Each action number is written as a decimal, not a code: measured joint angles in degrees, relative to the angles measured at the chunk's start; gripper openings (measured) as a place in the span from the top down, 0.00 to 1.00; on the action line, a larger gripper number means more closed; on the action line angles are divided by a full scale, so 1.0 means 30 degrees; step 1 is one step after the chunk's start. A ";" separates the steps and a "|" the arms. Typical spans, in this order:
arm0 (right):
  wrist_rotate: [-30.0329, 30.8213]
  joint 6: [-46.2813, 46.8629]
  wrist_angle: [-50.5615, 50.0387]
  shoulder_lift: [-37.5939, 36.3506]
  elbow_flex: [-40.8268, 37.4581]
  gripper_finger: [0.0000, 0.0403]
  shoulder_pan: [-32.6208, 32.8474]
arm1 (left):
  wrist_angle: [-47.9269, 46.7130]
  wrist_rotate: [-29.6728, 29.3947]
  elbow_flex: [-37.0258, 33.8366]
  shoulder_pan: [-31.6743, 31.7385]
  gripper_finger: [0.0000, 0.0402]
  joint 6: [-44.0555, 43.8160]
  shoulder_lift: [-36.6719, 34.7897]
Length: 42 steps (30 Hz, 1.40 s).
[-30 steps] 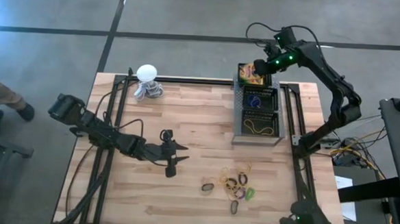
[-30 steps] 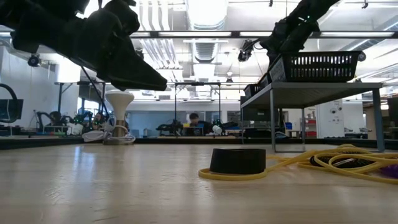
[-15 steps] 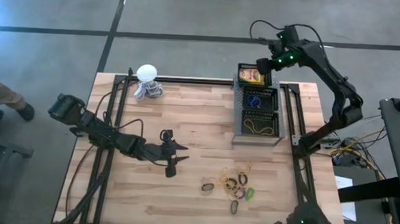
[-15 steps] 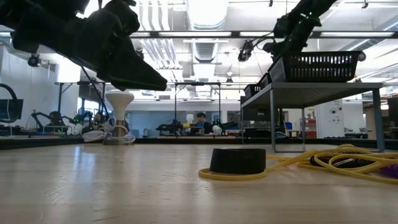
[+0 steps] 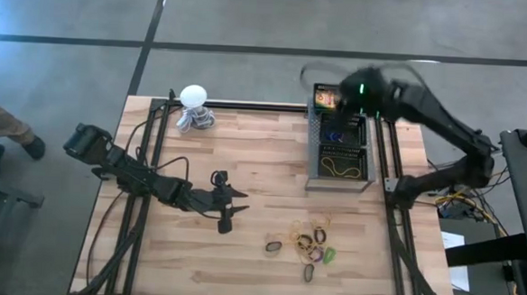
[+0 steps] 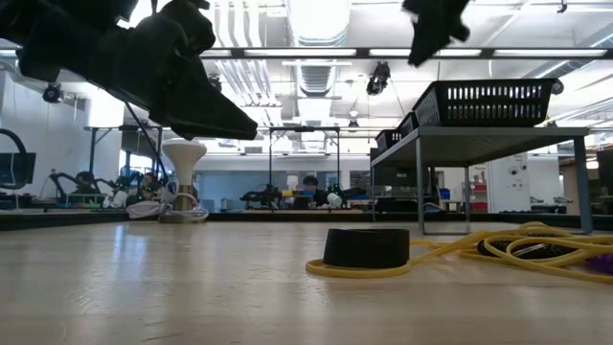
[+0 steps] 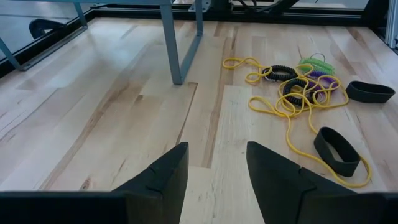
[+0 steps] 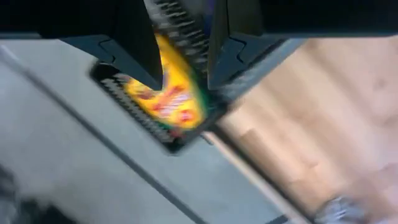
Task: Pick & Place Office Desk Supplies
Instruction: Put the black spring keychain into the middle black bin on the shelf
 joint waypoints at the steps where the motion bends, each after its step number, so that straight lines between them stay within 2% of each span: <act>1: 0.0502 0.0308 -0.0051 -0.0271 -0.0222 0.71 0.1421 | 0.0000 0.0000 0.0000 0.0000 0.58 0.0000 0.0000; 5: 0.2635 0.2580 -0.0061 -0.1024 -0.1376 0.73 0.7699 | 0.0000 0.0000 0.0000 0.0000 0.58 -0.0015 0.0000; 10: 0.6184 0.6569 0.0048 -0.0749 -0.3362 0.76 1.4990 | 0.0000 0.0004 0.0000 -0.0003 0.58 -0.0076 0.0000; 13: 0.7062 0.8959 0.0771 -0.0233 -0.4999 0.78 1.8127 | 0.0000 0.0007 0.0000 0.0000 0.58 -0.0138 0.0000; 17: 0.6408 1.3115 0.1485 0.0779 -0.7003 0.78 2.0789 | 0.0007 0.0007 0.0000 -0.0007 0.58 -0.0146 0.0000; 21: 0.2564 1.7098 0.2102 0.1770 -0.8466 0.74 2.1819 | 0.0015 0.0003 0.0000 -0.0007 0.58 -0.0146 0.0000; 27: -0.0220 1.9113 0.6089 0.3489 -1.0881 0.62 2.2010 | 0.0022 0.0000 0.0000 -0.0007 0.58 -0.0153 0.0000; 33: -0.0593 2.3381 0.6305 0.4783 -1.2259 0.57 2.1502 | 0.0022 0.0000 0.0000 -0.0007 0.58 -0.0160 0.0000; 38: -0.0943 2.5855 0.6482 0.4986 -1.3089 0.60 2.1441 | 0.0022 0.0004 0.0000 -0.0007 0.58 -0.0160 0.0000; 42: -0.0929 2.6073 0.8312 0.5020 -1.3830 0.64 2.1419 | 0.0017 0.0005 0.0000 -0.0007 0.58 -0.0160 0.0000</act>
